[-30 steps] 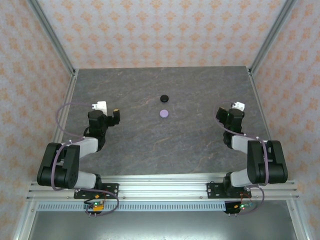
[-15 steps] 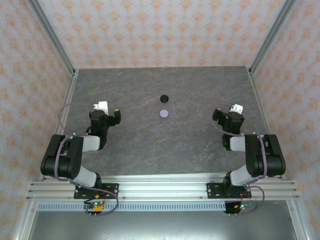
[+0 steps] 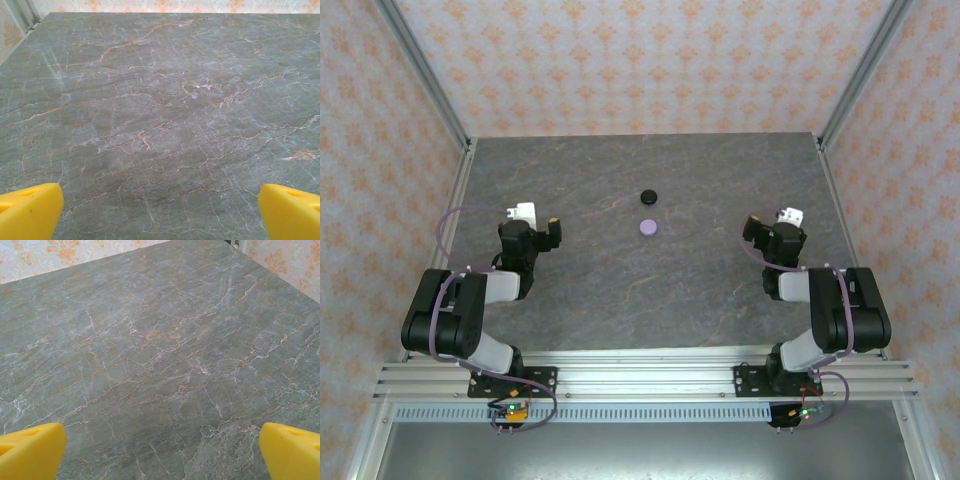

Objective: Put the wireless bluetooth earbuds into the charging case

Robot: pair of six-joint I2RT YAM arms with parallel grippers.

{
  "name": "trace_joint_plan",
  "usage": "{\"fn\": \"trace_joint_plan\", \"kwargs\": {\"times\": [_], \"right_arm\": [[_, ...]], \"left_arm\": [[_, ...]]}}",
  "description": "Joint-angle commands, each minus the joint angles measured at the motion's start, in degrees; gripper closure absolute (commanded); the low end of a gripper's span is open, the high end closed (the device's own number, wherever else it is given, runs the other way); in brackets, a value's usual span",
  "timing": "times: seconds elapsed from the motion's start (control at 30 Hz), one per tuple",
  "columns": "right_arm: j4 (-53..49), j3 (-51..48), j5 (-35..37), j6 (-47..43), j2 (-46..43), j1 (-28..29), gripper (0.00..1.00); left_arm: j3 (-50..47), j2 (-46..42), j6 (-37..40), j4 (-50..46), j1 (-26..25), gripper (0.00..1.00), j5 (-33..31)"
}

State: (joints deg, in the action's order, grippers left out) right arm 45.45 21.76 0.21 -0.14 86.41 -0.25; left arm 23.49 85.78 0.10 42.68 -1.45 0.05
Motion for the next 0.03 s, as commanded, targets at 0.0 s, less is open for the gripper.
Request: {"fn": "trace_joint_plan", "kwargs": {"times": [0.0], "right_arm": [[0.69, 0.81, 0.37, -0.98, 0.12, 0.25, 0.01]], "left_arm": [[1.13, -0.06, 0.78, -0.49, -0.01, 0.00, -1.55]]}}
